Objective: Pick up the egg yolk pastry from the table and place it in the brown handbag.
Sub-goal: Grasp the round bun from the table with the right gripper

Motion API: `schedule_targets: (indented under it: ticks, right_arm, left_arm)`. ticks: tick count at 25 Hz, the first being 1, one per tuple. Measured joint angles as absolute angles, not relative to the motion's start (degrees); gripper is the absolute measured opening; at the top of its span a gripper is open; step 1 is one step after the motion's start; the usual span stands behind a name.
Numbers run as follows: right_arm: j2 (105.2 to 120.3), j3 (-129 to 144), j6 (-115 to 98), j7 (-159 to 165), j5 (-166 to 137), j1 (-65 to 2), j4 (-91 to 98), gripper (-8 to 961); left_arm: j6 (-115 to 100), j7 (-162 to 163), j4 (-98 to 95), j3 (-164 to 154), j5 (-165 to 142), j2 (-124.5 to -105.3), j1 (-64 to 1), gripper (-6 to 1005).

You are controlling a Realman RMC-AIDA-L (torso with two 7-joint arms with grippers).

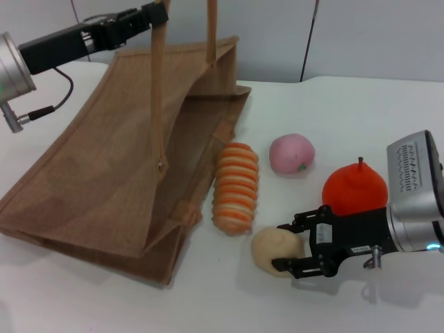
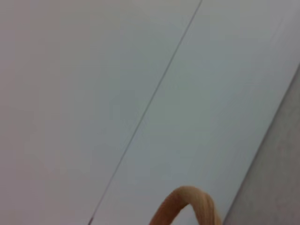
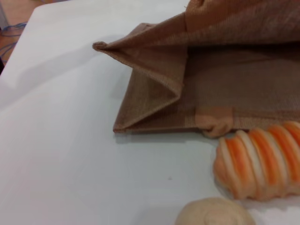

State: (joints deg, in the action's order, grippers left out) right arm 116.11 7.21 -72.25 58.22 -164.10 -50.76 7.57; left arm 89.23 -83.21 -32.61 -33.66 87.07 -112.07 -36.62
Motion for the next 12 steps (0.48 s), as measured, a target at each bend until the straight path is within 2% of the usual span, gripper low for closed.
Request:
schedule_targets:
  ticks: [12]
  right_arm:
    - [115.97,5.0,-82.3,52.3,-159.9,-48.5,11.8,596]
  left_arm:
    - [95.1,-82.4,-32.5,-33.7,88.2,-111.88,-36.6,114]
